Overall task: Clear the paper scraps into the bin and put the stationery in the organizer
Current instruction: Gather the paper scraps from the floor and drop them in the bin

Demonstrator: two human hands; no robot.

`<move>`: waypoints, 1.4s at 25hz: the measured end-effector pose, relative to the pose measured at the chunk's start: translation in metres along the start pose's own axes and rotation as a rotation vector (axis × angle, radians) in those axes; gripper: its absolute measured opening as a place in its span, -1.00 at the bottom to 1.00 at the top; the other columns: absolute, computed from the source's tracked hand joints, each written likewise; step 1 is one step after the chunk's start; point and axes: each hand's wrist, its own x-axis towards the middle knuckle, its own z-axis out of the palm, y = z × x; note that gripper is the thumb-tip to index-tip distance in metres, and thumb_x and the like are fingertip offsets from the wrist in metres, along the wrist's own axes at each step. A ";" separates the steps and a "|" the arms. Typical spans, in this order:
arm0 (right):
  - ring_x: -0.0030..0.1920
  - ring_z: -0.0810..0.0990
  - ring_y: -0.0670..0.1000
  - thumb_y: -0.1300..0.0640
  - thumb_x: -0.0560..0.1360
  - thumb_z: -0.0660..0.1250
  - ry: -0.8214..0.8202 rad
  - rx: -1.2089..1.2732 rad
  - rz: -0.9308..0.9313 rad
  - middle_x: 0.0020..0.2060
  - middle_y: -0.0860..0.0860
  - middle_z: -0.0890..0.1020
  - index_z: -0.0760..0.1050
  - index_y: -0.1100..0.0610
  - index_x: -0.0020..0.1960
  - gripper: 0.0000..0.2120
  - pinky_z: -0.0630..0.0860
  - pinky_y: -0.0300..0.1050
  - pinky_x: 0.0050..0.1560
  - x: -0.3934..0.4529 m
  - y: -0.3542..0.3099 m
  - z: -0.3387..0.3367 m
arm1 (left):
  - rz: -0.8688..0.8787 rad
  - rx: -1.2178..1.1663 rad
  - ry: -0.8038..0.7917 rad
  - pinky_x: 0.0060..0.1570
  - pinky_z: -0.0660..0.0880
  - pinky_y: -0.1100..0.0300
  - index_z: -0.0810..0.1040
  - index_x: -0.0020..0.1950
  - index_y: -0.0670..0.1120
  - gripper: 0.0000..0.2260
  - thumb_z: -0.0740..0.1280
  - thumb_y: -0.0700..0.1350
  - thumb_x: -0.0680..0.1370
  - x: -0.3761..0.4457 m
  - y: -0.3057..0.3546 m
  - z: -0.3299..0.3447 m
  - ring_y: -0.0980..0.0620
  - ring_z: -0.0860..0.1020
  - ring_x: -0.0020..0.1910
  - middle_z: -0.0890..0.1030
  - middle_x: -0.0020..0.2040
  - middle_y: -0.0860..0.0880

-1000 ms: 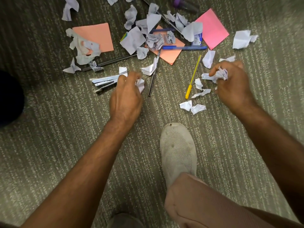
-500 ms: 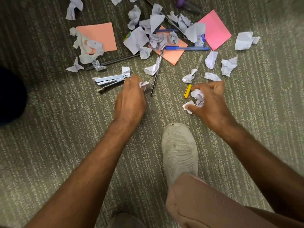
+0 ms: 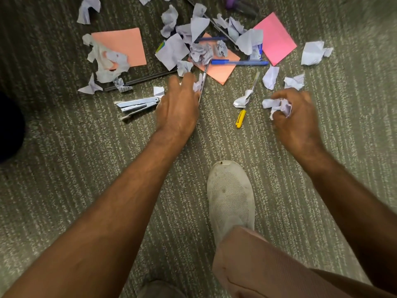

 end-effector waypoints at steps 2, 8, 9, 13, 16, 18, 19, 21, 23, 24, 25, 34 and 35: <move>0.04 0.49 -0.07 0.41 0.53 0.30 -0.046 -0.009 0.030 0.16 -0.02 0.35 0.56 -0.11 0.31 -0.48 0.29 -0.70 -0.08 0.008 0.009 -0.002 | -0.014 -0.006 0.018 -0.07 0.36 0.13 0.36 0.45 -0.06 -0.65 0.26 -0.09 0.67 0.002 0.000 0.002 -0.02 0.51 0.09 0.43 0.36 -0.12; -0.08 0.50 -0.06 0.16 0.54 0.44 -0.020 -0.049 0.087 0.16 -0.03 0.33 0.56 0.10 0.19 -0.77 0.32 -0.49 -0.21 0.021 0.027 0.004 | -0.024 -0.132 0.055 -0.18 0.32 0.27 0.46 0.31 -0.10 -0.72 0.31 -0.12 0.61 0.000 0.000 -0.003 0.11 0.41 -0.06 0.47 0.21 -0.04; -0.09 0.49 -0.03 0.17 0.53 0.44 -0.015 -0.069 0.065 0.12 -0.02 0.37 0.57 0.12 0.15 -0.79 0.30 -0.46 -0.24 0.023 0.028 0.004 | -0.035 -0.157 0.073 -0.23 0.30 0.32 0.47 0.27 -0.11 -0.75 0.32 -0.12 0.59 -0.001 -0.001 -0.005 0.10 0.42 -0.09 0.48 0.14 -0.02; -0.23 0.52 0.00 0.21 0.49 0.41 -0.021 -0.019 0.050 -0.02 0.07 0.53 0.50 0.02 -0.04 -0.86 0.50 -0.22 -0.33 0.030 0.029 -0.004 | -0.082 -0.296 0.140 -0.28 0.48 0.21 0.43 0.09 -0.07 -0.87 0.32 -0.21 0.58 -0.003 -0.004 -0.012 0.09 0.52 -0.18 0.53 -0.07 0.03; -0.16 0.68 0.06 0.30 0.50 0.39 -0.017 0.190 0.129 -0.05 0.04 0.63 0.51 -0.12 -0.02 -0.69 0.69 0.03 -0.26 0.036 0.018 -0.007 | -0.057 -0.300 0.181 -0.33 0.35 0.27 0.40 0.19 -0.11 -0.80 0.25 -0.28 0.58 0.002 -0.005 -0.016 0.09 0.45 -0.17 0.52 -0.03 -0.03; -0.12 0.68 -0.01 0.35 0.50 0.35 -0.015 0.319 0.137 0.09 0.03 0.62 0.56 -0.24 0.03 -0.55 0.70 -0.03 -0.27 0.045 0.008 -0.007 | -0.015 -0.250 0.173 -0.35 0.31 0.29 0.36 0.30 -0.10 -0.71 0.22 -0.29 0.59 0.007 -0.005 -0.016 0.09 0.46 -0.16 0.49 0.06 -0.06; -0.13 0.68 -0.05 0.36 0.50 0.33 -0.018 0.342 0.133 0.15 0.03 0.61 0.57 -0.24 0.10 -0.52 0.69 -0.09 -0.29 0.050 0.003 -0.006 | -0.002 -0.207 0.155 -0.35 0.33 0.28 0.34 0.36 -0.07 -0.66 0.21 -0.29 0.59 0.010 -0.006 -0.015 0.09 0.47 -0.16 0.48 0.12 -0.07; -0.17 0.71 -0.04 0.34 0.52 0.33 -0.019 0.302 0.142 0.16 0.03 0.61 0.58 -0.11 0.24 -0.57 0.65 -0.18 -0.37 0.063 -0.004 0.000 | -0.001 -0.108 0.105 -0.35 0.34 0.24 0.28 0.47 0.00 -0.56 0.22 -0.26 0.61 0.017 -0.006 -0.013 0.12 0.44 -0.21 0.43 0.24 -0.11; -0.15 0.71 0.05 0.24 0.52 0.42 -0.018 0.227 0.166 0.13 0.08 0.62 0.54 0.02 0.26 -0.67 0.61 -0.19 -0.44 0.073 -0.008 0.006 | -0.003 0.004 0.062 -0.26 0.35 0.16 0.24 0.53 0.04 -0.51 0.25 -0.20 0.63 0.023 -0.005 -0.012 0.07 0.45 -0.17 0.40 0.35 -0.14; -0.12 0.70 0.09 0.17 0.51 0.47 -0.025 0.175 0.168 0.11 0.11 0.62 0.52 0.06 0.24 -0.67 0.64 -0.12 -0.41 0.075 -0.010 0.009 | 0.003 0.052 0.054 -0.21 0.36 0.12 0.25 0.53 0.03 -0.51 0.28 -0.19 0.62 0.025 -0.005 -0.011 0.02 0.47 -0.11 0.40 0.37 -0.15; -0.08 0.69 0.13 0.10 0.49 0.50 -0.032 0.109 0.158 0.10 0.13 0.61 0.51 0.08 0.23 -0.65 0.68 -0.01 -0.31 0.076 -0.012 0.011 | 0.009 0.084 0.056 -0.17 0.37 0.10 0.29 0.51 0.02 -0.52 0.30 -0.20 0.61 0.026 -0.005 -0.010 -0.04 0.52 -0.05 0.42 0.36 -0.15; -0.26 0.69 0.03 0.28 0.50 0.44 -0.040 0.272 0.084 -0.14 0.01 0.65 0.52 -0.11 -0.13 -0.72 0.68 -0.03 -0.38 0.047 -0.026 -0.007 | 0.021 0.106 0.164 -0.16 0.39 0.10 0.39 0.40 -0.05 -0.57 0.30 -0.33 0.56 0.037 -0.004 -0.011 -0.12 0.58 0.06 0.49 0.30 -0.14; -0.24 0.68 0.01 0.30 0.53 0.41 -0.069 0.287 0.061 -0.09 0.00 0.65 0.49 -0.13 -0.14 -0.67 0.68 -0.05 -0.37 0.042 -0.030 -0.007 | 0.031 0.098 0.172 -0.16 0.40 0.10 0.36 0.42 -0.03 -0.55 0.32 -0.31 0.57 0.037 -0.004 -0.010 -0.11 0.58 0.06 0.48 0.32 -0.13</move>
